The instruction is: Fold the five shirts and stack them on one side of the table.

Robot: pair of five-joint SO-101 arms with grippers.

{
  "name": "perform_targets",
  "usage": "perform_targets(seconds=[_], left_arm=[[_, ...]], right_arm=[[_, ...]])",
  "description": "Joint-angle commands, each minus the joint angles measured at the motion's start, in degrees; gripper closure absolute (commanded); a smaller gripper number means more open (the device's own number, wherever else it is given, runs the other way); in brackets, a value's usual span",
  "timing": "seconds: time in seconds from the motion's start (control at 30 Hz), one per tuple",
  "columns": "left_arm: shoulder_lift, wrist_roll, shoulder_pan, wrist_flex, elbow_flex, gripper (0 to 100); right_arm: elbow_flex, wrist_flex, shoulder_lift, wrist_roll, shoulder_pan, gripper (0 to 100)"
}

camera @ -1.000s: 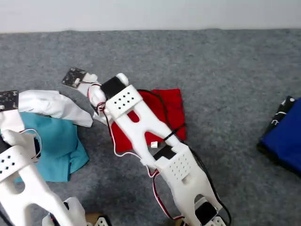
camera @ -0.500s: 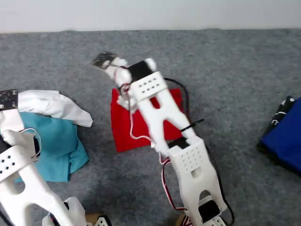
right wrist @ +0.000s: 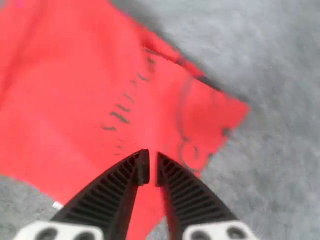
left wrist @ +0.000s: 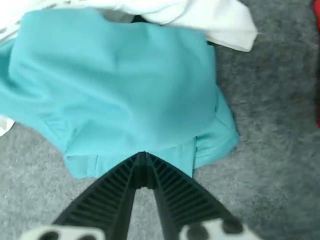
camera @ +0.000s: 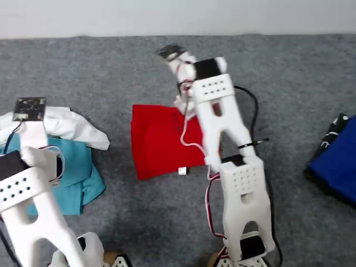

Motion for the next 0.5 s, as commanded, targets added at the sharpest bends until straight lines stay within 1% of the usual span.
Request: perform_targets(seconds=[0.0,0.03,0.07,0.3,0.47], left_arm=[[-1.2,0.0,0.9,-2.3,-0.1,100],[-1.1,0.0,0.8,-2.8,0.2,100],[-1.1,0.0,0.8,-3.7,0.7,100],[-1.3,0.0,0.8,-8.5,6.2,100],[-1.3,0.0,0.8,-8.9,6.8,100]], right_arm=[[1.4,2.2,-5.9,-4.9,2.7,71.6],[2.5,2.2,-6.1,-5.9,2.8,68.8],[3.4,2.2,-6.2,-6.5,2.6,68.0],[9.0,2.2,-6.2,-10.2,0.3,68.0],[13.0,2.0,-5.8,-12.3,-1.0,68.0]])
